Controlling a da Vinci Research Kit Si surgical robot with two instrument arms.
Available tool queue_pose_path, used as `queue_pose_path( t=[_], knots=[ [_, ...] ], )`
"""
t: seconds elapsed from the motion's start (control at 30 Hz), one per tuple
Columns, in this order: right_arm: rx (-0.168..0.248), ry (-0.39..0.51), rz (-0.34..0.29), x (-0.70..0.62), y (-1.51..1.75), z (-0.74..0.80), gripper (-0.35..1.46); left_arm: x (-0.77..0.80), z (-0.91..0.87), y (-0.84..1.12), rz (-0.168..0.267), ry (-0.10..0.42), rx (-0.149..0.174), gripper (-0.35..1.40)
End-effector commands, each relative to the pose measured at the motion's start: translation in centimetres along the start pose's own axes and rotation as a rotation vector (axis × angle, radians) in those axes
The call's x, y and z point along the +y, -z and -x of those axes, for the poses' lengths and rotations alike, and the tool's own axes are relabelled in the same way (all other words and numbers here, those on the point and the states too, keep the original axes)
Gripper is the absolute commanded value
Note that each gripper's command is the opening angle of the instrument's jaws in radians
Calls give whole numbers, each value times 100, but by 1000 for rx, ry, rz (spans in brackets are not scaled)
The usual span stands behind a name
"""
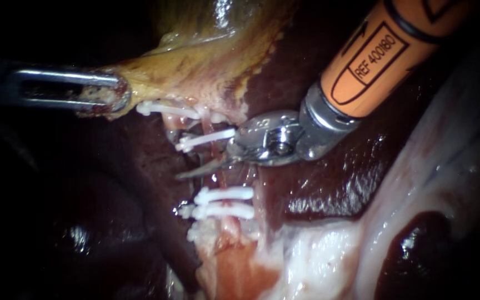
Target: Go to the cutting position right tube
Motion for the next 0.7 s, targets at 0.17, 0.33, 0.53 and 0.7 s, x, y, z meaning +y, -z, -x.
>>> queue_pose_path(
  t=[0.17, 0.33, 0.53, 0.7],
  knots=[
    [36, -5, -47, -7, -1, -4, 142, 0, 0, 0, 0, 0, 0, -35],
    [69, -25, -117, -24, 1, -12, 142, 0, 0, 0, 0, 0, 0, -35],
    [111, -36, -183, -41, 2, -26, 142, 0, 0, 1, 0, 0, 0, -35],
    [131, -47, -239, -52, 7, -36, 142, 0, 1, 1, 0, 0, 0, -35]
  ],
)
